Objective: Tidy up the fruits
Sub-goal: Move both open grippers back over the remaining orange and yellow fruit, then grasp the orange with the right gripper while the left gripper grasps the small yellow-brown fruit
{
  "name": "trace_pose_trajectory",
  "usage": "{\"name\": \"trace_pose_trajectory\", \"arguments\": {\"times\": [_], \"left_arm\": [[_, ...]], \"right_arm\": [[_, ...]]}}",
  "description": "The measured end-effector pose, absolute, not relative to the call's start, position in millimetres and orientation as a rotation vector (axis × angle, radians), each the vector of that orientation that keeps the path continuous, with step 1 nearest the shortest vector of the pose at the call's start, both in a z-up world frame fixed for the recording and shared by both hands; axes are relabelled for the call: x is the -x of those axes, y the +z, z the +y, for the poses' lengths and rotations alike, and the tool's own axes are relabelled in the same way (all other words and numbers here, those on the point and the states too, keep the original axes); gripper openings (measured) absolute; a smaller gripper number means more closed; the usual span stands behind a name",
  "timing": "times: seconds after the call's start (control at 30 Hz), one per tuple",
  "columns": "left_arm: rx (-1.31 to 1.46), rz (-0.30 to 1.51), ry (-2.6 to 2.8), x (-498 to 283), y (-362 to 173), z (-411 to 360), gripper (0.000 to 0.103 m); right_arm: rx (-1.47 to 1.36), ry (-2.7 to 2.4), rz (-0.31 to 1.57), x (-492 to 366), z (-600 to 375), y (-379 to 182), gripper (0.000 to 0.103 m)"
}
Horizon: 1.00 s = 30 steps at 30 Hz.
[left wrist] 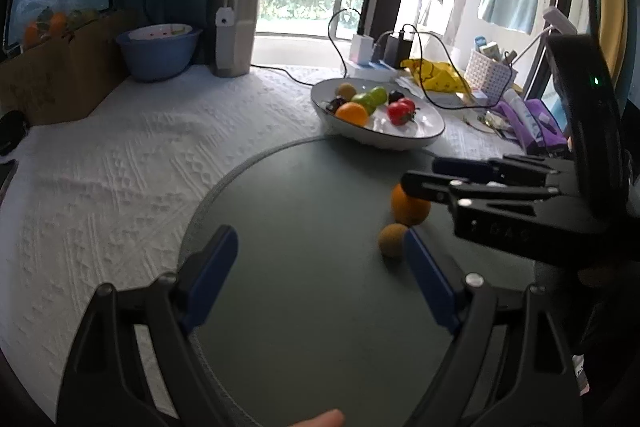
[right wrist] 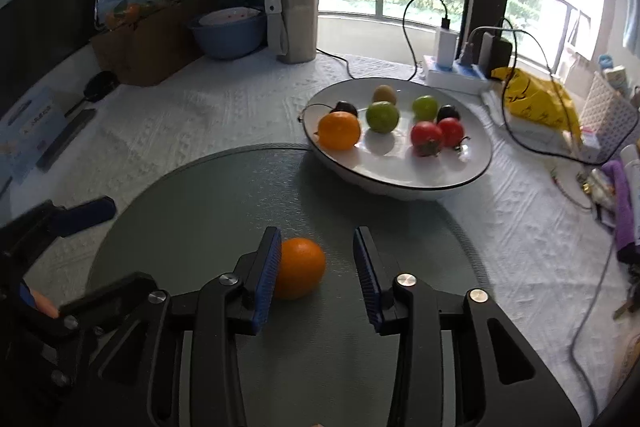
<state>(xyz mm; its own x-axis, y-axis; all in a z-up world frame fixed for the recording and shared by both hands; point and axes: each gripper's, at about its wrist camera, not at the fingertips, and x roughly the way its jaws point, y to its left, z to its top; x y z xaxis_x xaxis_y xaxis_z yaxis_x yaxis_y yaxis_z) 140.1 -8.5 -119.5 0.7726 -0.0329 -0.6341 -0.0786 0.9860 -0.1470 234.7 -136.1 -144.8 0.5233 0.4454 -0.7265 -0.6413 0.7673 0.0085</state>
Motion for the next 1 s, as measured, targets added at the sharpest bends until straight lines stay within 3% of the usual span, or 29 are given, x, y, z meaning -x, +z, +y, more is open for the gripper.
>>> {"name": "trace_pose_trajectory", "arguments": {"times": [0.33, 0.4, 1.0], "left_arm": [[0.161, 0.730, 0.037, -143, -125, -12, 0.086], [0.150, 0.742, 0.038, -145, -126, -15, 0.086], [0.035, 0.808, -0.027, -175, -128, -57, 0.085]], "right_arm": [[0.267, 0.715, 0.831, -235, -129, -160, 0.053], [0.259, 0.719, 0.833, -236, -131, -161, 0.038], [0.178, 0.697, 0.787, -242, -181, -144, 0.037]]}}
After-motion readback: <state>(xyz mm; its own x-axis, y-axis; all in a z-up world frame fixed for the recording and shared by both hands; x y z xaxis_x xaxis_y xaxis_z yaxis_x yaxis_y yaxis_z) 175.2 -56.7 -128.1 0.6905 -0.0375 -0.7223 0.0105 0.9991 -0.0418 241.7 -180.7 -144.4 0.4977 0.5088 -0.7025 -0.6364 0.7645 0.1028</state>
